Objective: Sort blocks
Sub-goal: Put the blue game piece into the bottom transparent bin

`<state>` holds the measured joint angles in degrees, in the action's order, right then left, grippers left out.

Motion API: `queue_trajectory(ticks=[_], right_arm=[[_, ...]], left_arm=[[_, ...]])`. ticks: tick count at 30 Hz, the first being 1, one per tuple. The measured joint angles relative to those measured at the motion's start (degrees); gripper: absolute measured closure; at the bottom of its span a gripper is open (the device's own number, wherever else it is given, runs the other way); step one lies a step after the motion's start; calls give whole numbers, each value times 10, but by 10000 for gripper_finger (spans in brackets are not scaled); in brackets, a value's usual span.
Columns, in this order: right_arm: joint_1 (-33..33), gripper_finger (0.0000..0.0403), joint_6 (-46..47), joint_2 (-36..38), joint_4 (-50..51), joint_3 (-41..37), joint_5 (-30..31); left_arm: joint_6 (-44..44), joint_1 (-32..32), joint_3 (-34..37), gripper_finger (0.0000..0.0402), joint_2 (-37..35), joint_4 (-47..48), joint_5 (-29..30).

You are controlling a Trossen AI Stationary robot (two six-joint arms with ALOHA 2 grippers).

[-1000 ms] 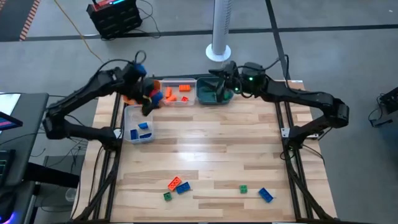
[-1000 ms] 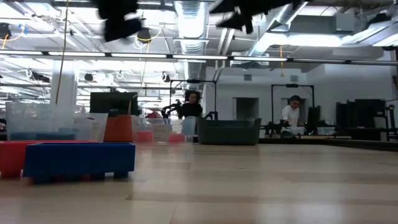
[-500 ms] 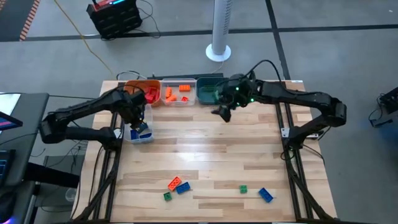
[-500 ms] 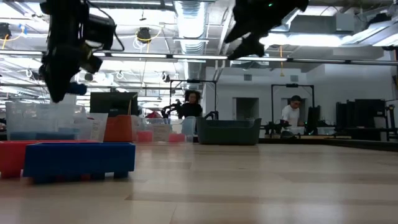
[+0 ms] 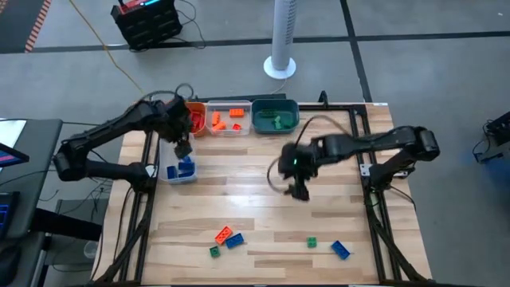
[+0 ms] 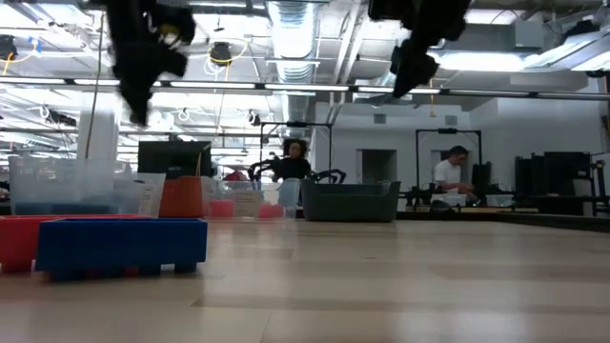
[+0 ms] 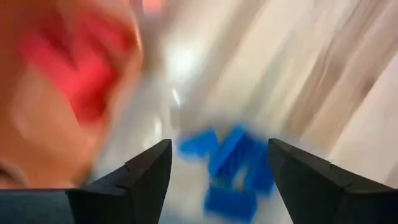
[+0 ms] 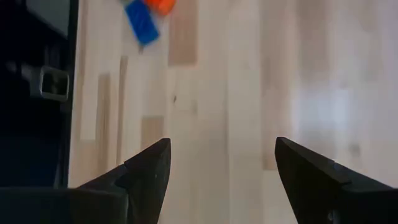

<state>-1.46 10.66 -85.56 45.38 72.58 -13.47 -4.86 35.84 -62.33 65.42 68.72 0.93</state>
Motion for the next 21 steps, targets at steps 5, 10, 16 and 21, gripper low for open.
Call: queue_trajectory(ticks=[5, 10, 16, 21], right_arm=[[-54, 112, 4, -48, -69, 0, 5], [-88, 112, -24, -104, -105, 34, 16], [-125, 113, 113, -156, -8, 55, 18], [-186, 113, 298, -170, 133, 56, 7]], left_arm=[[-35, -5, -65, 148, 16, -128, -3], [-53, 2, -114, 152, 65, -159, -55], [-83, -2, -135, 152, 73, -156, -88], [-103, -2, -136, 152, 53, -159, -88]])
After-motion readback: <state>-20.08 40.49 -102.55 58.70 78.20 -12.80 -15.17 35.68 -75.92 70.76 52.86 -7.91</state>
